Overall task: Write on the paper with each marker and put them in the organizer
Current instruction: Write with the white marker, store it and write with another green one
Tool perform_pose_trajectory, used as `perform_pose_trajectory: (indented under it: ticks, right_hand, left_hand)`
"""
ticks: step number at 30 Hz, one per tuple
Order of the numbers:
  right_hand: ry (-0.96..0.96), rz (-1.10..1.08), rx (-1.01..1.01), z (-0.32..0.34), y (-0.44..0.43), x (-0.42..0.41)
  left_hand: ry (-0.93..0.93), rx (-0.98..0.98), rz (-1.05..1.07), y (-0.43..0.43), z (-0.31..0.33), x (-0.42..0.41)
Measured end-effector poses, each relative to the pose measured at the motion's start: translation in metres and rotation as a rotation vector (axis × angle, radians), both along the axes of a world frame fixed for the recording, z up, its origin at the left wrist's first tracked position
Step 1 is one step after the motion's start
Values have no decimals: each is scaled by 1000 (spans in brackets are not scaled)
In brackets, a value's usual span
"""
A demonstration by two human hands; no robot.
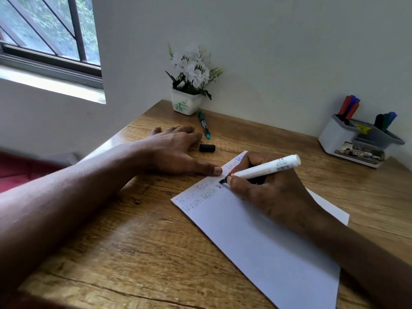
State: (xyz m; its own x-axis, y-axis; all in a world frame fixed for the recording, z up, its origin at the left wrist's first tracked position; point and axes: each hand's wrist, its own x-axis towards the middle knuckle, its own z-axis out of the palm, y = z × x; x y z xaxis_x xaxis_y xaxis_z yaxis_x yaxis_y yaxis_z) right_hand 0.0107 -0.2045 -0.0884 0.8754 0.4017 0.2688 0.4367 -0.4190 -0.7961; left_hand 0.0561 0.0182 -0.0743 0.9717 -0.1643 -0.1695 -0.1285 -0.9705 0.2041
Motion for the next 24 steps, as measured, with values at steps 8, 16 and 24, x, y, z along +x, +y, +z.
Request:
perform_pose_trajectory:
  ticks: [8, 16, 24]
  right_hand:
    - [-9, -36, 17, -1, -1, 0]
    - [-22, -30, 17, 1, 0, -1]
    - [12, -58, 56, 0, -2, 1]
  left_hand:
    - [-10, -4, 9, 0, -1, 1]
    - [-6, -12, 17, 0, 0, -1]
    - [2, -6, 22, -2, 2, -2]
